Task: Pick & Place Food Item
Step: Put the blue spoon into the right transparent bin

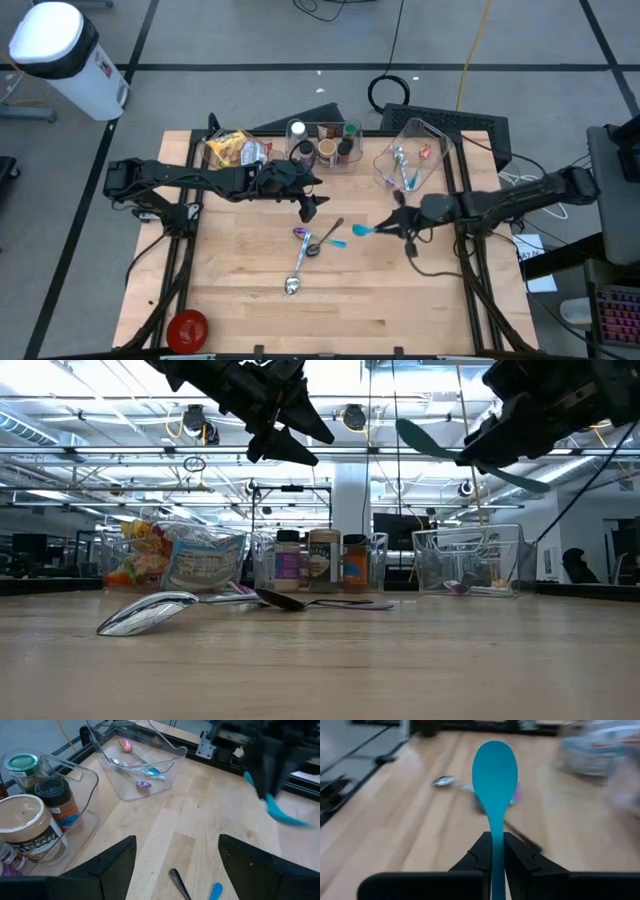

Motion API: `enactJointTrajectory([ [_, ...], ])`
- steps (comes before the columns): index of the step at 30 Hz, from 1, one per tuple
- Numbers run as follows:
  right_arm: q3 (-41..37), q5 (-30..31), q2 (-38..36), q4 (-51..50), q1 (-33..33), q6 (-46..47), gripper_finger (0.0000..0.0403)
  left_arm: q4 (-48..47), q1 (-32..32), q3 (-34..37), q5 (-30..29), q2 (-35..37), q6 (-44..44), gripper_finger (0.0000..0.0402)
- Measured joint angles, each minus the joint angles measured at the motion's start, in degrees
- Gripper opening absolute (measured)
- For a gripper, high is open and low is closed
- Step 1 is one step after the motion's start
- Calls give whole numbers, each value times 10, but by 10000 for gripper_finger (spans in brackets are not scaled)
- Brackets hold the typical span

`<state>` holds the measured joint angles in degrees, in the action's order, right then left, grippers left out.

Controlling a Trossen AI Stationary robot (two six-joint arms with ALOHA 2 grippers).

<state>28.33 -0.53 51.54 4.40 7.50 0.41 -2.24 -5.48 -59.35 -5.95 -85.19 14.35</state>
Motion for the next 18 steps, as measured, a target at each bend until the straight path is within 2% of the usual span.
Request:
enactJointTrajectory([
  [5,-49,83,-71,31,-32,12,15,0,0,0,0,0,0,285],
  [8,-81,149,-94,84,-60,15,15,0,0,0,0,0,0,285],
  [11,-114,198,-99,158,-96,13,17,0,0,0,0,0,0,285],
  [15,-149,237,-96,269,-160,0,15,0,0,0,0,0,0,285],
  [18,-176,264,-89,317,-218,8,15,0,0,0,0,0,0,285],
])
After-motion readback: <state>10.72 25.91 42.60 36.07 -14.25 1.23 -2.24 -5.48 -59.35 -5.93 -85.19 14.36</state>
